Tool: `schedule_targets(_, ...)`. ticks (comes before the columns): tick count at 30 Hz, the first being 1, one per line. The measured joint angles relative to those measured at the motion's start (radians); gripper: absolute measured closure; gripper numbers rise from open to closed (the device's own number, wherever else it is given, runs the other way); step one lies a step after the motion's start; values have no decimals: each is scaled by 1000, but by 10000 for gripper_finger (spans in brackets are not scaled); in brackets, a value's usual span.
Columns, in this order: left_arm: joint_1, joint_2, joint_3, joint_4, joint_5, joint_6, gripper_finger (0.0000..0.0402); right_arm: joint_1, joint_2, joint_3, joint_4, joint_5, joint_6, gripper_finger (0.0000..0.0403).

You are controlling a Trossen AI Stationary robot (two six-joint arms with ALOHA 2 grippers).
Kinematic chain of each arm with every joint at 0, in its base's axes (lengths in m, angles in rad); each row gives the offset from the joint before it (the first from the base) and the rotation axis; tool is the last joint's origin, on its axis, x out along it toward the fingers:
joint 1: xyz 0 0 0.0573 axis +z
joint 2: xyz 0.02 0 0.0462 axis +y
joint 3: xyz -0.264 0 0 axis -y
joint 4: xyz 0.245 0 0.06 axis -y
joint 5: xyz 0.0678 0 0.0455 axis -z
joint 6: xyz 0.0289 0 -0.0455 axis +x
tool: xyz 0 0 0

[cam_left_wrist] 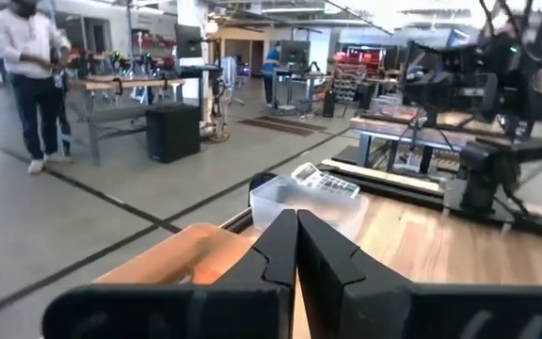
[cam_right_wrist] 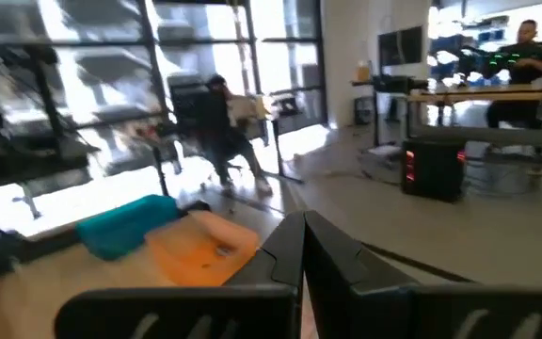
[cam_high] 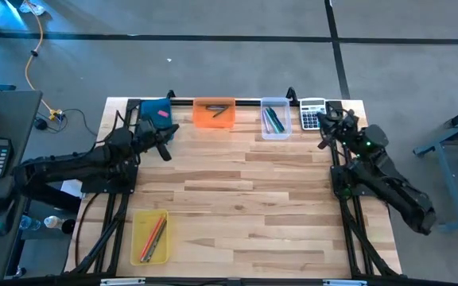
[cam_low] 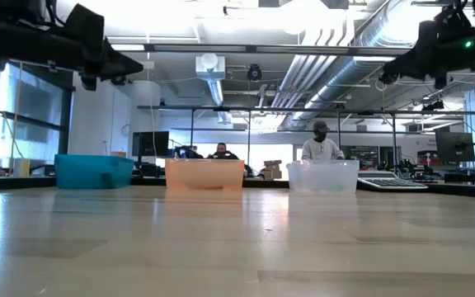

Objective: Sort crayons/erasers/pens/pencils in bins
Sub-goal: Return to Home Position

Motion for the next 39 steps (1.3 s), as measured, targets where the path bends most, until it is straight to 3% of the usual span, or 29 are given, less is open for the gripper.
schedule_targets(4,-51,-1,0,-33,-52,73,401,80,0,-30,70,1,22,403)
schedule_targets(9,-125,-3,0,-63,-82,-55,401,179,0,-38,51,58,15,403)
schedule_targets(14,-250,-3,0,-64,-97,64,401,269,3,-117,95,144,26,403)
schedule_targets(21,-380,-20,-22,-93,-118,112,401,371,2,-148,145,155,37,403)
schedule_targets(33,-411,-305,-152,-184,-136,14,401,414,-2,-101,-2,133,-26,403)
schedule_targets(39,-391,-472,-160,-320,-46,-44,401,413,-60,-104,-64,110,-50,403)
